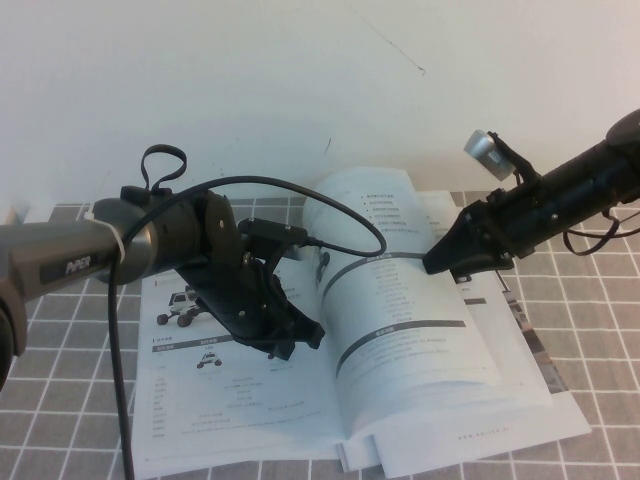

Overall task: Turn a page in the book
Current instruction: Open the closed book

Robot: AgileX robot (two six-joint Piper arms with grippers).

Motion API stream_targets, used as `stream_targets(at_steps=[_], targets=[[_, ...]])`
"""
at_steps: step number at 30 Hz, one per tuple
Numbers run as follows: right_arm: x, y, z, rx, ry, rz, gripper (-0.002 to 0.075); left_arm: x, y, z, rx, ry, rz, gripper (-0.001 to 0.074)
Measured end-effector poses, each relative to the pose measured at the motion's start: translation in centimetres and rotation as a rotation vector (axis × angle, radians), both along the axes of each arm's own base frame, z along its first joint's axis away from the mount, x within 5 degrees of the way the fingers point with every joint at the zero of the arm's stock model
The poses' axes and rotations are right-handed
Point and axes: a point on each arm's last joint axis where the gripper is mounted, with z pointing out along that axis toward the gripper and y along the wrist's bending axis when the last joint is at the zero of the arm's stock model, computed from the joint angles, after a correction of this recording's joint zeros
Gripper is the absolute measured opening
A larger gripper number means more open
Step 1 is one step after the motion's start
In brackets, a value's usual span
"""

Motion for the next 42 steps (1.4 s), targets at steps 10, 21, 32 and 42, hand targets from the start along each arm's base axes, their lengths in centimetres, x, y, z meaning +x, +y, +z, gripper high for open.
stream_targets(at_steps=[10, 21, 32, 42], targets=[[0.3, 0.5, 1.1, 0.1, -0.017, -0.038, 0.0323, 0.0, 0.0, 0.0, 0.001, -0.001, -0.001, -0.0004], [0.0, 2.2, 4.6, 0.226, -0.097, -0.042, 0.0323, 0.0, 0.0, 0.0, 0.002, -0.003, -0.001, -0.0004], [-1.4, 5.6, 6.6, 0.274, -0.133, 0.026, 0.0323, 0.2, 0.0, 0.2, 0.003, -0.006, -0.006, -0.0004], [-2.1, 5.9, 8.9, 0.287, -0.194, 0.049, 0.0323, 0.1, 0.8, 4.6, 0.074, -0.113, 0.012, -0.0004]])
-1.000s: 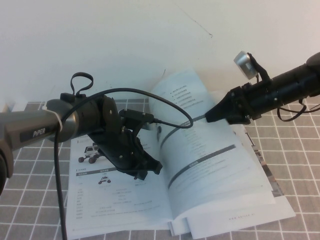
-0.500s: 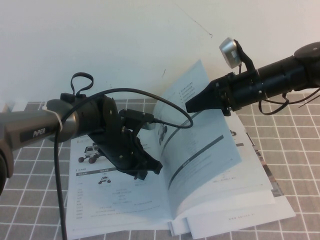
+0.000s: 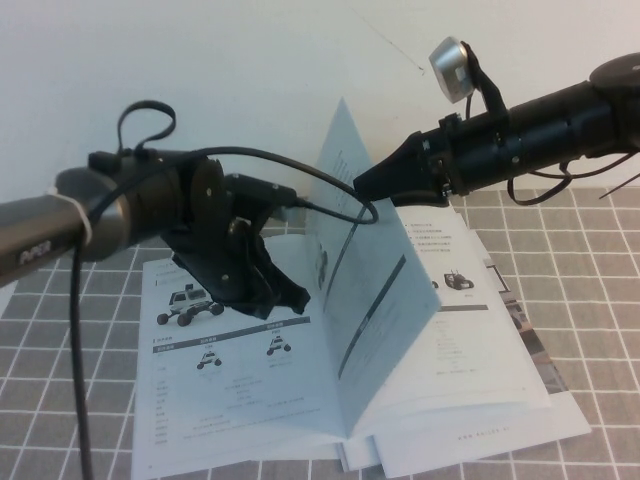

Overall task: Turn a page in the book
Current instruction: Open the closed book

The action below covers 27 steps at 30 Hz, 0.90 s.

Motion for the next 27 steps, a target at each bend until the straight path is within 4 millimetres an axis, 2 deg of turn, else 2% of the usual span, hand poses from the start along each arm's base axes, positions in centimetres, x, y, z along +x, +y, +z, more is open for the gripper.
stream_targets(at_steps=[5, 11, 18, 27], targets=[[-0.5, 1.0, -0.2, -0.026, -0.008, 0.034, 0.0323, -1.5, 0.8, 4.7, -0.013, -0.069, 0.02, -0.0004], [-1.3, 2.5, -0.2, -0.026, -0.017, 0.075, 0.0323, -3.9, 1.1, 8.4, -0.035, -0.116, 0.002, -0.0004], [-1.4, 2.8, -0.2, -0.025, -0.027, 0.085, 0.0323, -8.1, -0.4, 12.1, -0.06, -0.165, -0.109, -0.0004], [-1.4, 2.8, -0.2, -0.022, -0.044, 0.093, 0.0323, -15.5, -4.2, 15.6, -0.092, -0.18, -0.358, -0.0004]])
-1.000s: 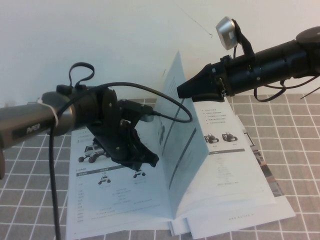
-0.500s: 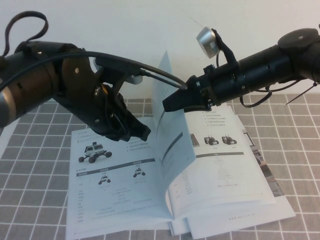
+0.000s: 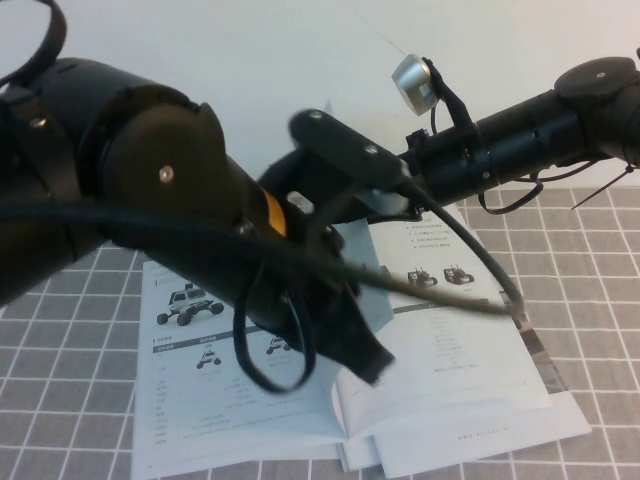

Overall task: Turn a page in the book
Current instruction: Open the closed book

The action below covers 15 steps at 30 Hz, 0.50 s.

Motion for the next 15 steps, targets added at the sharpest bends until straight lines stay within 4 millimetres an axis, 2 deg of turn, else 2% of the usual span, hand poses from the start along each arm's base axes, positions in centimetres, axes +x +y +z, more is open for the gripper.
stream_targets(at_steps=[4, 8, 10, 15], targets=[[0.0, 0.0, 0.0, 0.002, -0.001, 0.0, 0.0323, -2.6, -1.3, 0.8, -0.032, 0.021, -0.089, -0.0004], [0.0, 0.0, 0.0, 0.003, -0.004, 0.001, 0.0323, -4.1, -2.8, 0.8, -0.061, 0.031, -0.164, -0.0004], [0.0, 0.0, 0.0, 0.006, -0.004, 0.001, 0.0323, -4.2, -3.6, 0.5, -0.07, 0.022, -0.183, -0.0004], [0.0, 0.0, 0.1, 0.01, -0.009, 0.002, 0.0323, -3.2, -5.6, -1.4, -0.035, -0.017, -0.198, -0.0004]])
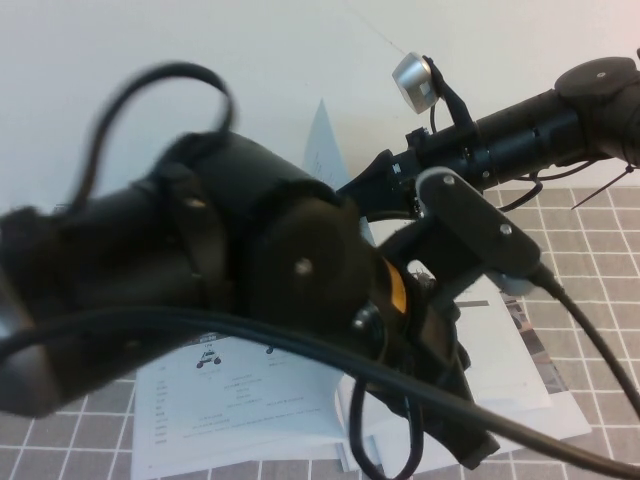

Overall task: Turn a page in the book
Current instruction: Open the closed book

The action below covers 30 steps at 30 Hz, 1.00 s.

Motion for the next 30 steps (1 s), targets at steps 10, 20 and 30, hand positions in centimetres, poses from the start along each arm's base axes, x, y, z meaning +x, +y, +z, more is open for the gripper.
stream_targets(at_steps=[10, 20, 30], targets=[[0.0, 0.0, 0.0, 0.001, -0.004, 0.001, 0.0323, 2.8, -0.7, -3.8, 0.211, -0.105, 0.064, -0.0004], [0.0, 0.1, 0.2, 0.026, -0.007, -0.003, 0.0323, 3.5, -0.5, -3.6, 0.215, -0.154, 0.132, -0.0004], [0.1, 0.1, 0.2, 0.028, -0.006, -0.004, 0.0323, 3.6, -0.8, -3.4, 0.166, -0.159, 0.153, -0.0004]])
